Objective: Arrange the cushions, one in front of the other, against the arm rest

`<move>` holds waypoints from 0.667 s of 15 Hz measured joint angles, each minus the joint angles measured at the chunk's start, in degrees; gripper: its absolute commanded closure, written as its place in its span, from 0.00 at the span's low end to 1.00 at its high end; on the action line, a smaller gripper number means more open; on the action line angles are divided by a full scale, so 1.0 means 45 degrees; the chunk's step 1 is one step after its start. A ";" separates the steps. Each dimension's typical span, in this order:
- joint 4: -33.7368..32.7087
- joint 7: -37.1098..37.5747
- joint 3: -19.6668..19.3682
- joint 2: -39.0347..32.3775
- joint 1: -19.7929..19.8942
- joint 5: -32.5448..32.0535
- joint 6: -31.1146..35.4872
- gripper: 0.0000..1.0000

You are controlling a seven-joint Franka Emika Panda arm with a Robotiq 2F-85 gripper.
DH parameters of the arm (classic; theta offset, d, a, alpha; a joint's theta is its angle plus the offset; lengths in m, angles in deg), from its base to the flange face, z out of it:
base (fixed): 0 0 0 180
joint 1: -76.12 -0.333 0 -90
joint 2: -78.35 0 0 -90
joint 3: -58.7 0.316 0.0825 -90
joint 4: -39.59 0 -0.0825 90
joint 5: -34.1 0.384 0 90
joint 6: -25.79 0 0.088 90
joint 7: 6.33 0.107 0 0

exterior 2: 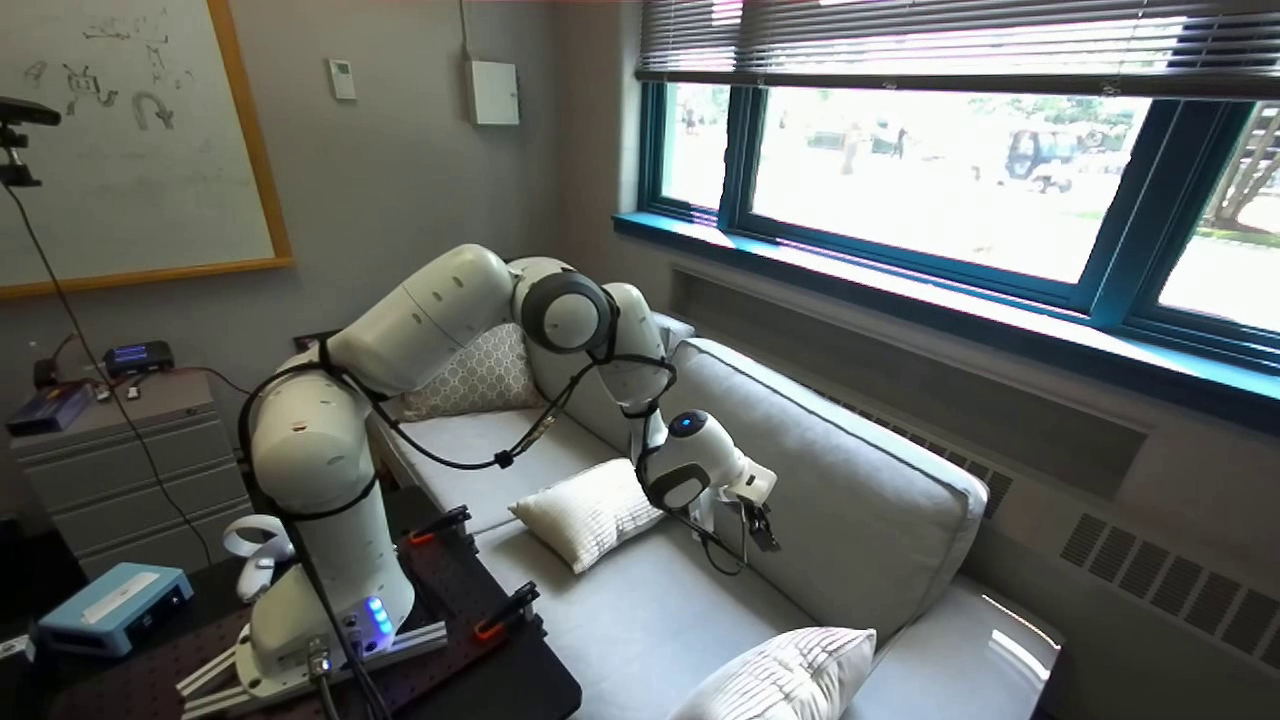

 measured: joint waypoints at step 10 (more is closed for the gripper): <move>-0.0798 -0.0017 -0.0426 -0.0609 -0.0009 0.0156 -0.0552 0.00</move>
